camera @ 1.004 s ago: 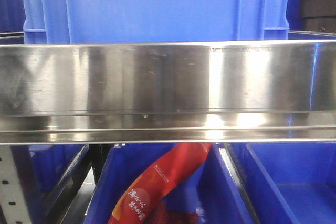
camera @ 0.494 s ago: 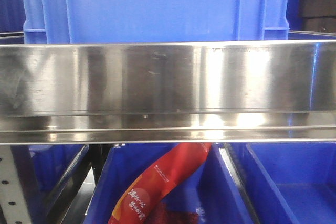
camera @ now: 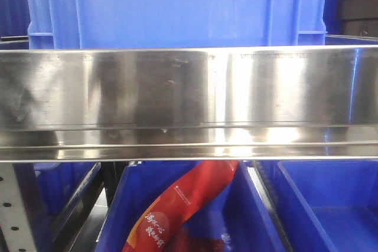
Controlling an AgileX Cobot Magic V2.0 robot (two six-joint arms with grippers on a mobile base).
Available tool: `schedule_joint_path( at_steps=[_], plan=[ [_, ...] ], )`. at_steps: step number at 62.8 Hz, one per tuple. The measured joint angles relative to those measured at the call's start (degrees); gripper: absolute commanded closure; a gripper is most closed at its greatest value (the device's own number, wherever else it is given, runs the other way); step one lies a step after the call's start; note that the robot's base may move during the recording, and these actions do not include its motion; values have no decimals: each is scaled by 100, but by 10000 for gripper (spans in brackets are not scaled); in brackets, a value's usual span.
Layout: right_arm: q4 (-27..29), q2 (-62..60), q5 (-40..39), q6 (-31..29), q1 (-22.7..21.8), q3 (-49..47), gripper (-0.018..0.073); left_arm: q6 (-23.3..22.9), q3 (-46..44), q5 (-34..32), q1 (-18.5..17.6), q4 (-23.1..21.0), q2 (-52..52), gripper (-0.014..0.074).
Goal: Grab block from conveyor and place in blue bin
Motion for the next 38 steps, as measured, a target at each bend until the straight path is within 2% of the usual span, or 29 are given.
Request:
schedule_joint_path(
  at_steps=[1,5,9,12,22,38],
  plan=[
    [0,0,0,0,0,0,721,-323,31,0,85,209,0,708],
    [0,0,0,0,0,0,721,-1047,162,13,478,986,0,708],
    [0,0,0,0,0,0,721,-1496,335,27,854,1419,0,708],
    [0,0,0,0,0,0,721,-1688,450,50,1124,1584,0,708],
    [0,0,0,0,0,0,721,-1851,791,32,1633,1743,0,708],
    [0,0,0,0,0,0,721,-1864,860,217,1664,1779,0,708]
  ],
)
